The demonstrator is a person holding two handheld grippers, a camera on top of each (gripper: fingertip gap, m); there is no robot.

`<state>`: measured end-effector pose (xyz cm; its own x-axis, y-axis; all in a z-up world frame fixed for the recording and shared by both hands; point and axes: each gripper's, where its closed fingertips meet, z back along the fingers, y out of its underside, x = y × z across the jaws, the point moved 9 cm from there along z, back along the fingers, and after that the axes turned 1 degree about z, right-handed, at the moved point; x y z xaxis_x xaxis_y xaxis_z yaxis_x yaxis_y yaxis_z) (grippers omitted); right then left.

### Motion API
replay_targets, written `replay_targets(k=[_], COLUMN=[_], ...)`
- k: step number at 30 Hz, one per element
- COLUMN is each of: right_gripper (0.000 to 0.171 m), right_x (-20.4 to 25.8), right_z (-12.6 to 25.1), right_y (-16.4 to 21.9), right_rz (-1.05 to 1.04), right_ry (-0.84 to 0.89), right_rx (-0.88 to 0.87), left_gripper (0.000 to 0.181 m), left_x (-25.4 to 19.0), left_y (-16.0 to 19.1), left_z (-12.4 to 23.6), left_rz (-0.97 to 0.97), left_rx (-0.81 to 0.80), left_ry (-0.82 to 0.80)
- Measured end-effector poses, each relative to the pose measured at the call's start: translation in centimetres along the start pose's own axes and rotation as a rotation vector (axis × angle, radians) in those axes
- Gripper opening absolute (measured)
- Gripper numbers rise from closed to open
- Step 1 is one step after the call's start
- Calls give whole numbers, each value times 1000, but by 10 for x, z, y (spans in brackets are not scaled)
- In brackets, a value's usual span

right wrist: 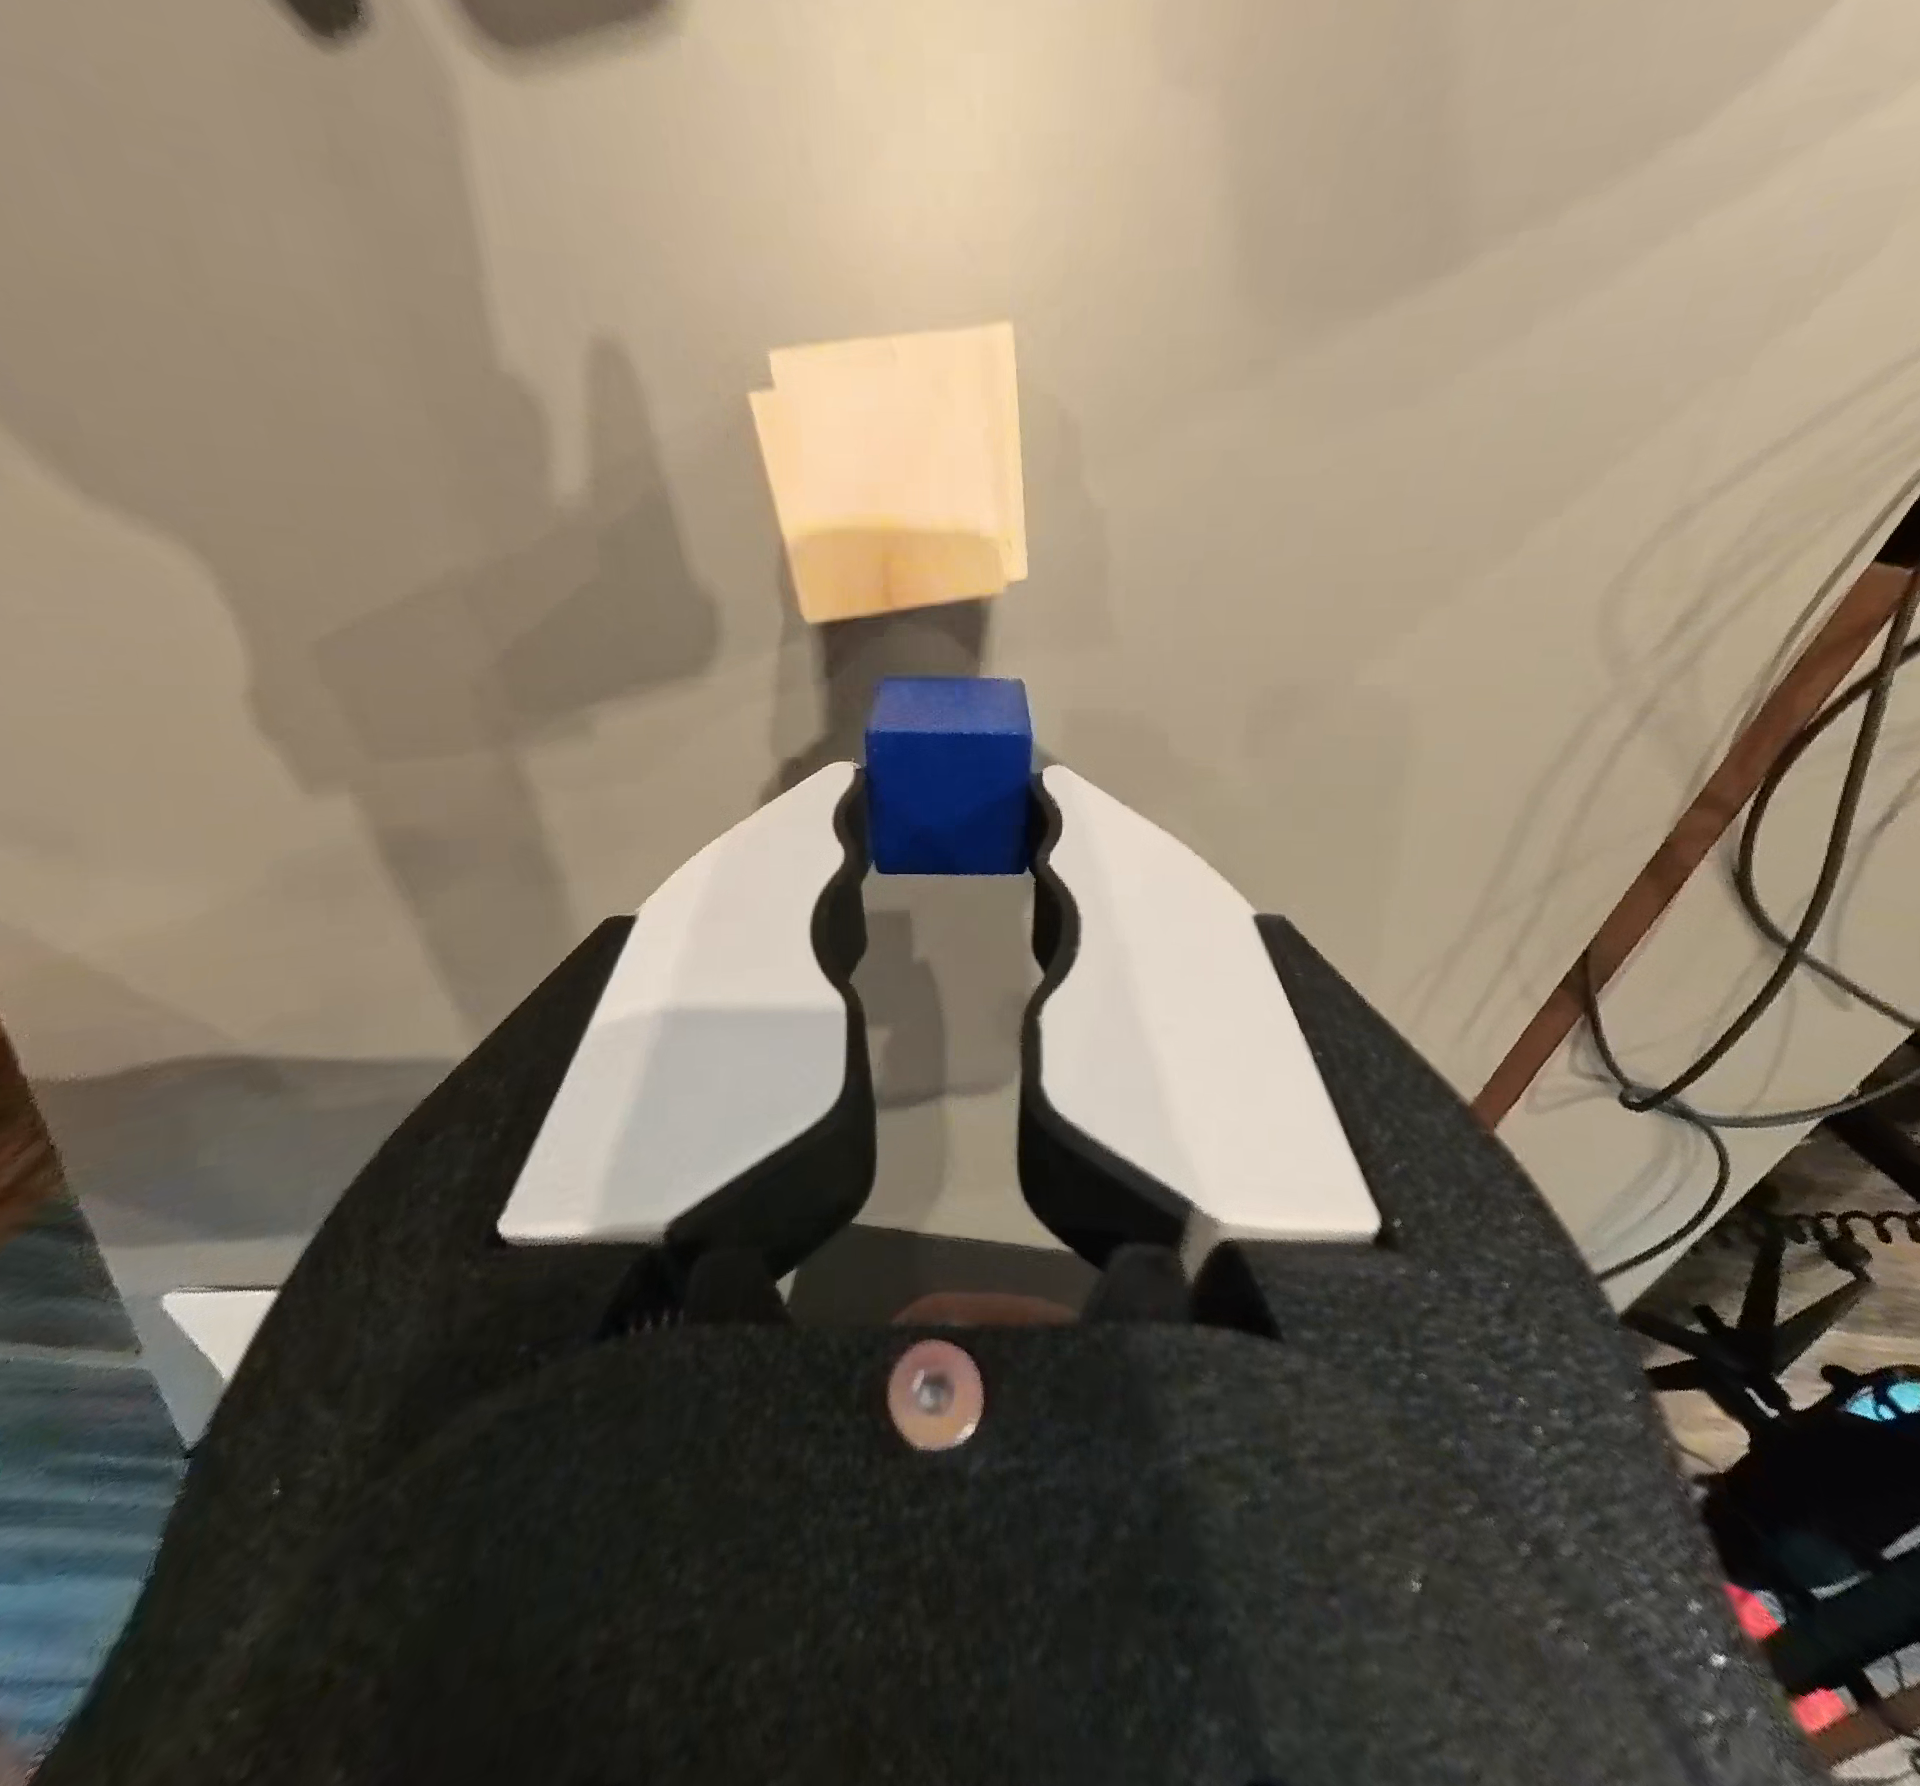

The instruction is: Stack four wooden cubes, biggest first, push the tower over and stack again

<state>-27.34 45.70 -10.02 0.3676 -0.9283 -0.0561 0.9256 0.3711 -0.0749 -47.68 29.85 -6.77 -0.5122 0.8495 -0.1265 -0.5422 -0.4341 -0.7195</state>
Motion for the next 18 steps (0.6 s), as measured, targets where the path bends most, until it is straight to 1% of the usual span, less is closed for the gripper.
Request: replay_targets(k=[9,18], right_gripper=[27,27], right_x=[10,9], right_z=[2,-8], right_y=[-33,-40], right_rz=[61,76], right_ry=[-23,-45], right_rx=[-10,-4], left_gripper=[86,86], left_x=[-1,0], left_y=[0,0], left_z=[7,9], left_rz=[-4,-3], left_rx=[-18,-25], left_ry=[-8,-10])
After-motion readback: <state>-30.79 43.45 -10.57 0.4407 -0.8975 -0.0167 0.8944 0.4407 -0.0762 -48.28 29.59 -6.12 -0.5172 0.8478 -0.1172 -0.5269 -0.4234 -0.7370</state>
